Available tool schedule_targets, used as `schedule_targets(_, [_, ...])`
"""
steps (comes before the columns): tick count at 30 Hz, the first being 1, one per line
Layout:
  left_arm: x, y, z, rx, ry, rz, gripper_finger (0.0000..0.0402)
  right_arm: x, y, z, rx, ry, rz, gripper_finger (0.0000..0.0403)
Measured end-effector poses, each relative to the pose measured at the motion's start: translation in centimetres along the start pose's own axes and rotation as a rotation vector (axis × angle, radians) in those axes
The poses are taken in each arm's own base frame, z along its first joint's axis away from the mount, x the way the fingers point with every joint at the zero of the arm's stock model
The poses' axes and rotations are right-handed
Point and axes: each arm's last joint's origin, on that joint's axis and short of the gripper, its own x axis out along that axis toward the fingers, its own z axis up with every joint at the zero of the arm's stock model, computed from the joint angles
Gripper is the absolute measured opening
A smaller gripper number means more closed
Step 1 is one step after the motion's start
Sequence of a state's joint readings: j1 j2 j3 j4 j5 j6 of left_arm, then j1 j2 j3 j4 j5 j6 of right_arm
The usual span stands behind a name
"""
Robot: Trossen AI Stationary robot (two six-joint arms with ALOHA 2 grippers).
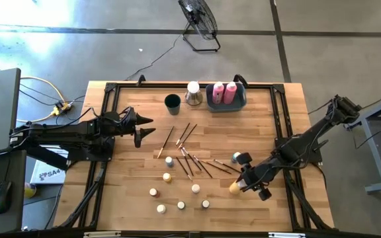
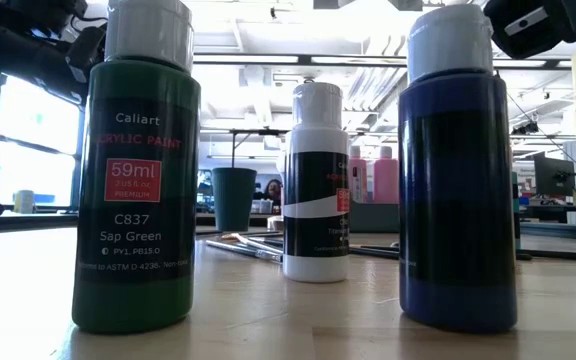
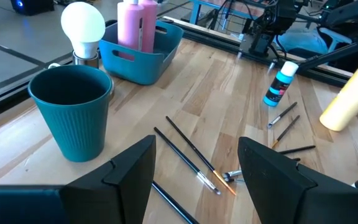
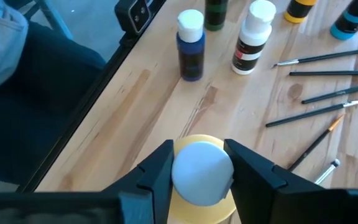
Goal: Pick & Place Paint Supplies
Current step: Put the large yellow paint bottle into the blue bin
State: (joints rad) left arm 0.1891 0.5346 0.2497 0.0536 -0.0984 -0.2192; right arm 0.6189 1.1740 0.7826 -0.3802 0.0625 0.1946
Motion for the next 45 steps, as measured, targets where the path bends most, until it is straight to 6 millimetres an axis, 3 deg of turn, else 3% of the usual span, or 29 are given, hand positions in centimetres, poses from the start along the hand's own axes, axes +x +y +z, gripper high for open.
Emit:
schedule_targets(16, [0.0, -0.1, -0.1, -0.026, 0.012, -0.031, 0.0226, -2.0, 0.1, 1.6, 0.088, -0.193, 0.032, 0.0116])
schedule_targets(23, [0.0, -0.1, -0.1, -0.025, 0.011, -0.031, 0.0226, -4.6, -1.2, 4.2, 0.076, -0.289, -0.021, 0.0117])
schedule_targets(35, [0.0, -0.1, -0.1, -0.025, 0.011, -0.031, 0.0226, -9.9, -7.5, 7.8, 0.044, -0.301, -0.29, 0.0119])
schedule_targets(45, [0.0, -0.1, -0.1, -0.025, 0.011, -0.03, 0.0226, -13.5, -14.0, 7.3, 0.135, -0.302, -0.519, 0.0119])
